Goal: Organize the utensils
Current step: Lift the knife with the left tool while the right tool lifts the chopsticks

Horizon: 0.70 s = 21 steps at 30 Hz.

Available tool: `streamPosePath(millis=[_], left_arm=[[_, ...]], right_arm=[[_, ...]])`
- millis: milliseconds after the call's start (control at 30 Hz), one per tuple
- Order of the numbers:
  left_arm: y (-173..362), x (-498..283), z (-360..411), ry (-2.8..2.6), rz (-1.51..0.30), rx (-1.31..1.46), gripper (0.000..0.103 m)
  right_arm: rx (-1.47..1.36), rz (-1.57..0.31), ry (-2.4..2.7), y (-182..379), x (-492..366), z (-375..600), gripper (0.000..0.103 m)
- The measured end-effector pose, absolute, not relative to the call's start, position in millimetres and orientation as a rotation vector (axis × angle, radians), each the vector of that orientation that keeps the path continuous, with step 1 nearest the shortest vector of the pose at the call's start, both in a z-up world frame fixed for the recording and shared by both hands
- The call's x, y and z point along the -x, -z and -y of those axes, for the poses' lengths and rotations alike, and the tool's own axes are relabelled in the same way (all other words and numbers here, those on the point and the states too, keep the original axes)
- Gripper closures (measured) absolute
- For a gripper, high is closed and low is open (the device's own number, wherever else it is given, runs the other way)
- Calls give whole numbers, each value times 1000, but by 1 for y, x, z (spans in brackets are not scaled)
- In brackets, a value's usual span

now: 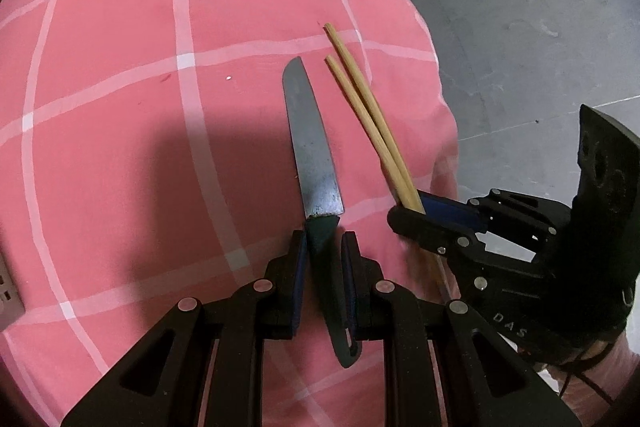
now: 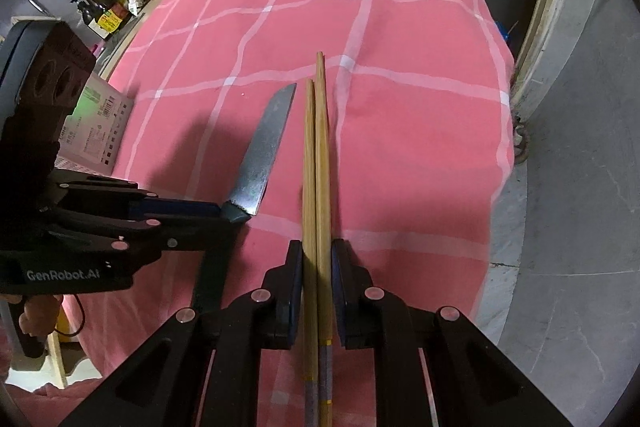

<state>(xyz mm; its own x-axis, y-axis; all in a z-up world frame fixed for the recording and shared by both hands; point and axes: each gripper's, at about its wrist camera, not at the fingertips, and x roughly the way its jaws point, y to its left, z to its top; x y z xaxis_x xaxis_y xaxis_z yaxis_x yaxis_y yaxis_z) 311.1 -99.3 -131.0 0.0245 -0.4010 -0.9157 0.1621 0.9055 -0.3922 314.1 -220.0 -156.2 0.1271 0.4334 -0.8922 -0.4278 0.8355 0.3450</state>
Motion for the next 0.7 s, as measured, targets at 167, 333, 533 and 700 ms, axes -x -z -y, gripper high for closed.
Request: streamPosePath(millis=[167, 333, 533, 700], left_arm=[[129, -307, 107, 412, -1473, 131, 89], [129, -305, 107, 397, -1459, 127, 92], [139, -295, 79, 417, -1435, 351, 96], [137, -286, 76, 415, -1398, 372, 98]], right_arm=[[-7, -1319, -648, 156, -316, 223, 90], [-5, -1303, -663, 155, -314, 222, 90], [-110, -1296, -665, 160, -309, 237, 90], [-147, -1298, -664, 160, -304, 245, 90]])
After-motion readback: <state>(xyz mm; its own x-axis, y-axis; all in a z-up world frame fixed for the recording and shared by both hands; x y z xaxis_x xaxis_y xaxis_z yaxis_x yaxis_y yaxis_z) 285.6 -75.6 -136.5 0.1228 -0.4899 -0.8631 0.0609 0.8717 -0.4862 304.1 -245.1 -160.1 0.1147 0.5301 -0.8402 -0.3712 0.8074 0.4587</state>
